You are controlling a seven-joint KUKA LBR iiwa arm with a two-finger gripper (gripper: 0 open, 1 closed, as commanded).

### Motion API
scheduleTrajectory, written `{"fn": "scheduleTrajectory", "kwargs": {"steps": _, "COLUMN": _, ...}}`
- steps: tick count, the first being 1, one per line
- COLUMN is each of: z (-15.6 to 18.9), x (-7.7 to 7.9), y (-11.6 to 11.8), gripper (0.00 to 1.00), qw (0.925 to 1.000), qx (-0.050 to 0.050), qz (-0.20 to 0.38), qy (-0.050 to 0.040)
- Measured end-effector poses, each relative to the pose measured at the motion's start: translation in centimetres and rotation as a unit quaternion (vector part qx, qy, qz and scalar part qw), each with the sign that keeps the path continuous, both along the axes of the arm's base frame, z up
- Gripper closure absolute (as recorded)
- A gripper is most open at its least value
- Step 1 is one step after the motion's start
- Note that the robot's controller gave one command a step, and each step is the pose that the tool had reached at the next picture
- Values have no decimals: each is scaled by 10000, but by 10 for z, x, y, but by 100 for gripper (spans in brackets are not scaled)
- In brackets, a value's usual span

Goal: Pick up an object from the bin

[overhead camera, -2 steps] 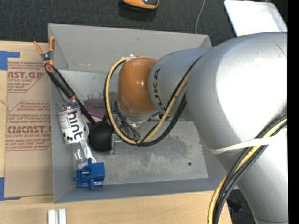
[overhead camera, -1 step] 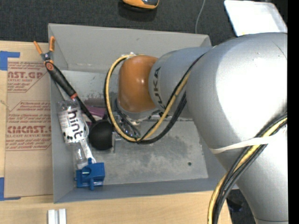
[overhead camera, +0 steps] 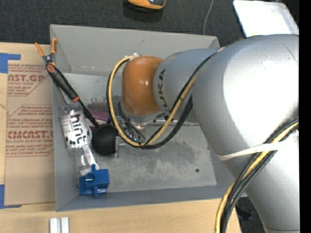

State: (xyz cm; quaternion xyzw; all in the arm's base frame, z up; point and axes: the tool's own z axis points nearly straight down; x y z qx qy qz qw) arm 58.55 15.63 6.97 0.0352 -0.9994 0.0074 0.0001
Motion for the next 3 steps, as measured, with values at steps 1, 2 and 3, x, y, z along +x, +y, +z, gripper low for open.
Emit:
{"fn": "scheduleTrajectory", "kwargs": {"steps": 1, "z": -1, "x": 0, "y": 1, "gripper": 100, "qw": 9999, "qx": -3, "qz": -112, "qy": 17}}
{"fn": "scheduleTrajectory", "kwargs": {"steps": 2, "z": -1, "x": 2, "y": 4, "gripper": 100, "qw": 10000, "qx": -16, "qz": -69, "qy": 35}}
{"fn": "scheduleTrajectory", "kwargs": {"steps": 3, "z": 57, "x": 4, "y": 9, "gripper": 100, "qw": 9970, "qx": -12, "qz": -774, "qy": 11}}
